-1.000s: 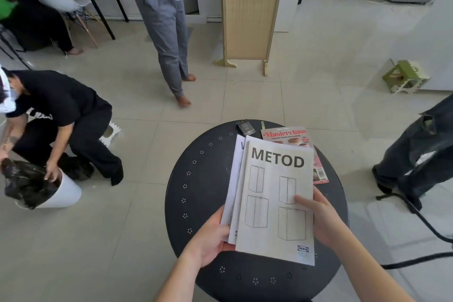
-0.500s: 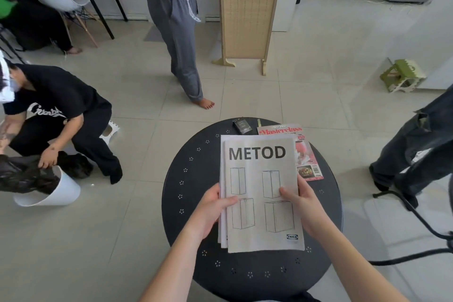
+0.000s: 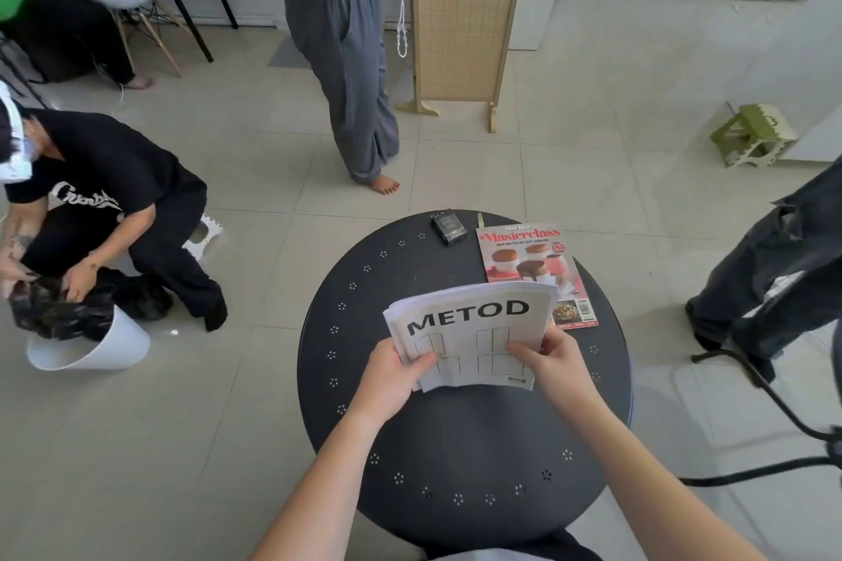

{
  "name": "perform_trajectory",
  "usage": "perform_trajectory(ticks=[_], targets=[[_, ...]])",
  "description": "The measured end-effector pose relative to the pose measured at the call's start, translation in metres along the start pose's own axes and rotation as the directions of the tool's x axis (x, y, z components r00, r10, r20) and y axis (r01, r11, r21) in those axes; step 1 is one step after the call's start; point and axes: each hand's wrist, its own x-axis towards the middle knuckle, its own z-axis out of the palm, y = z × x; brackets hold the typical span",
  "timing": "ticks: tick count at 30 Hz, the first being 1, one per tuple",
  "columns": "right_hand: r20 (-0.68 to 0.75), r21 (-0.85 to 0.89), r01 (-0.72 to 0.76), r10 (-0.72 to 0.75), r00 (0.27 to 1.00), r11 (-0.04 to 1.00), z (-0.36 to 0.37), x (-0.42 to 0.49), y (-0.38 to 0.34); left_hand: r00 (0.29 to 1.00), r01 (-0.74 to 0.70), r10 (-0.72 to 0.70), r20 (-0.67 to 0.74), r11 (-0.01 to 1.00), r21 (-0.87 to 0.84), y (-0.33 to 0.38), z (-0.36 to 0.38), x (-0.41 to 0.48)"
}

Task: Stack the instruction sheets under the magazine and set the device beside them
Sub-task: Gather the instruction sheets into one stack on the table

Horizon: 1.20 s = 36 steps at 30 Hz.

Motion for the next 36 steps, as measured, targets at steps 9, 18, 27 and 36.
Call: perform_trajectory(ticks=[9,18,27,36], targets=[[0.324,-0.123,-0.179,0.21,0.922,0.976,-0.014,0.005,-0.001,0.962,0.233,-0.171,0.215,0.923,-0.307,-0.012,-0.018,0.005],[0.211,-0.179,-0.122,0.159,0.964,0.976,0.005,0.012,0.018,0.979,0.195,-0.171,0.114,0.949,-0.25,-0.008,0.015,0.013],[0.112,-0.028,-0.183,0.185,0.976,0.983,-0.006,0.044,0.009,0.991,0.127,-0.131,0.004,0.955,-0.267,-0.002,0.035,0.027],[-0.116,-0.224,-0.264,0.244,0.963,0.938,-0.046,0.109,0.011,0.978,0.17,-0.194,-0.073,0.952,-0.256,0.0,0.041,0.05]])
